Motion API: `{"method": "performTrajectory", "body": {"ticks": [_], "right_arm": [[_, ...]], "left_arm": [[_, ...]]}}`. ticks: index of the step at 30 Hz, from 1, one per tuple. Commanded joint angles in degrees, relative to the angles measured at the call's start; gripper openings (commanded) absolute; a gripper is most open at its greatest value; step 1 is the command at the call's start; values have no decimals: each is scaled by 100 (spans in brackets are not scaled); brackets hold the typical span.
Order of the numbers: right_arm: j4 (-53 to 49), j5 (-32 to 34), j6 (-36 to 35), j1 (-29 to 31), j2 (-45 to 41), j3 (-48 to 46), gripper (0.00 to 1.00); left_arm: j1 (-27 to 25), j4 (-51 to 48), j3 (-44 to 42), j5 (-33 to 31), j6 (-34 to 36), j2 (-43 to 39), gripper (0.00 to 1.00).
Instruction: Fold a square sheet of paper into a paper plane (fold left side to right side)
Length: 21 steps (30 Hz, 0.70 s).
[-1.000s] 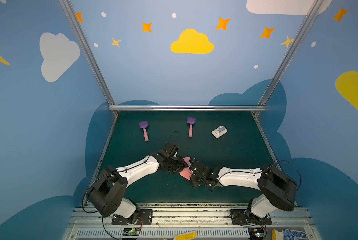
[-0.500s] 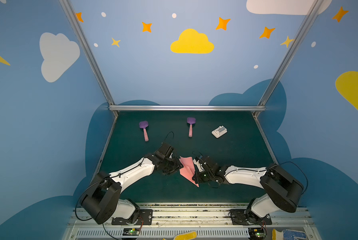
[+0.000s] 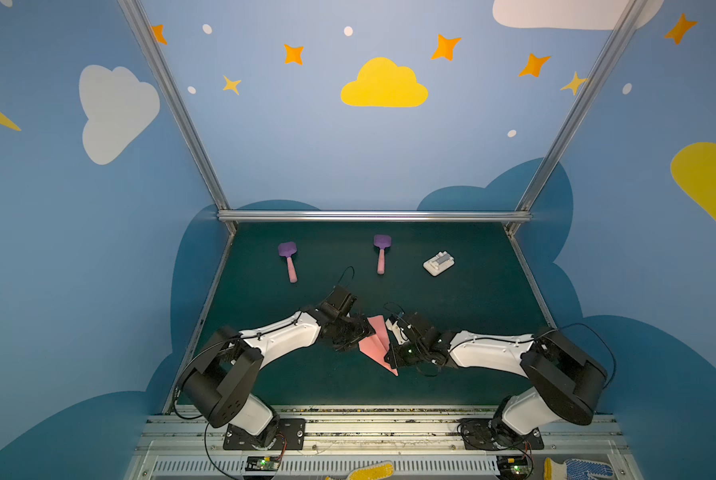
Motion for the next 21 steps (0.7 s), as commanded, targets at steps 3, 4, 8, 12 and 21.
{"method": "performTrajectory", "body": {"ticks": [3, 4, 8, 12, 21], "right_arm": [[-280, 143, -150, 75, 9, 290, 6], [-294, 157, -155, 94, 9, 300, 8], [-316, 160, -180, 110, 39, 329, 9], [-342, 157, -210, 131, 86, 357, 8], [-430, 188, -269, 136, 132, 467, 22]], "left_arm": [[-71, -23, 332, -33, -147, 238, 77], [-72, -16, 359, -29, -158, 284, 77], [-81, 12, 427, -8, -176, 426, 78], [-89, 64, 480, 6, -176, 528, 76], [-83, 103, 578, 95, -123, 639, 49]]}}
